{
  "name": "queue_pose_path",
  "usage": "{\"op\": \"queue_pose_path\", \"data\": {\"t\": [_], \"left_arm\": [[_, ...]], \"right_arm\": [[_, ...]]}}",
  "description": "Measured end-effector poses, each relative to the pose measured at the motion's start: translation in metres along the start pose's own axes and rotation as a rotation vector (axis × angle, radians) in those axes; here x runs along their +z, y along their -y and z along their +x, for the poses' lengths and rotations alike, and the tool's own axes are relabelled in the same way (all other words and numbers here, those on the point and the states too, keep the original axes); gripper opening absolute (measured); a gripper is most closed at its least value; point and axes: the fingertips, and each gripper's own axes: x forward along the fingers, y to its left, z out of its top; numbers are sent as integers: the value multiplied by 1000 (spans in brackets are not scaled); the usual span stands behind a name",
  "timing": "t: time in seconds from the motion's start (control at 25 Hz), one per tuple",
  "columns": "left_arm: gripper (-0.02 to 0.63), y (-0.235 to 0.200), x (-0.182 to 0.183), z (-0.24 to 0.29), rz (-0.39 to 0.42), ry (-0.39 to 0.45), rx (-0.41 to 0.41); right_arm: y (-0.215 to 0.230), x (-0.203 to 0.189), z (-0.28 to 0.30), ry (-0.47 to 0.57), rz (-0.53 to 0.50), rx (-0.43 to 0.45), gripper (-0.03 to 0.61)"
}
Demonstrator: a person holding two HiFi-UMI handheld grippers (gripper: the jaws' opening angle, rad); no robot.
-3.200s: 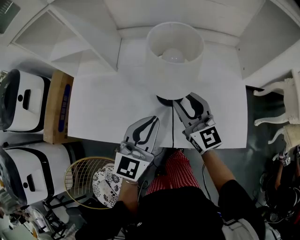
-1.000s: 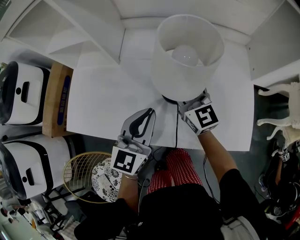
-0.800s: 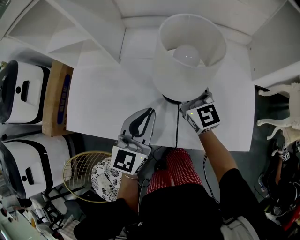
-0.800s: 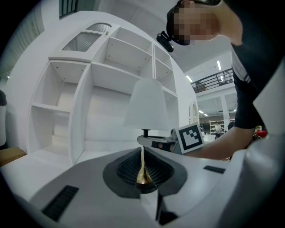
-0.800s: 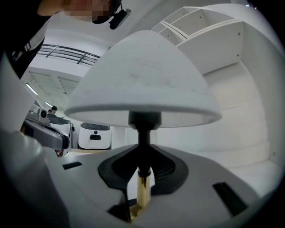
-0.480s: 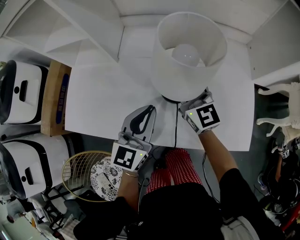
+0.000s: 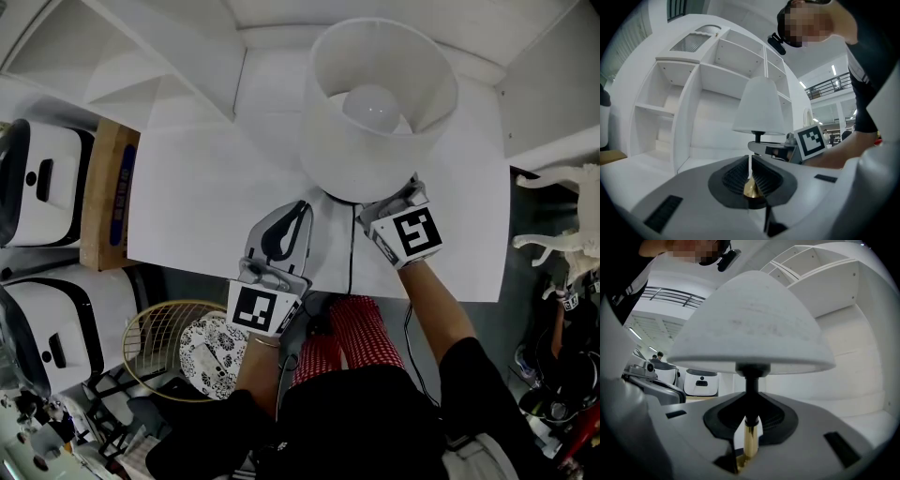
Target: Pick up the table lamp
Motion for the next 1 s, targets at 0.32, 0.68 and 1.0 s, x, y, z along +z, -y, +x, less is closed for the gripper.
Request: {"op": "queue_pose_path", "data": {"t": [0.32,0.68,1.0], "left_arm": [[11,-1,-16,12,-14,-12,-8],[40,3,-19,28,4,-9,-56],[80,6,-25,48,13,-8,-99]], "right_arm": [[0,-1,0,4,4,-7,74],[-2,-1,0,10,3,21,74],[-3,1,1,15,7,50,74]]}}
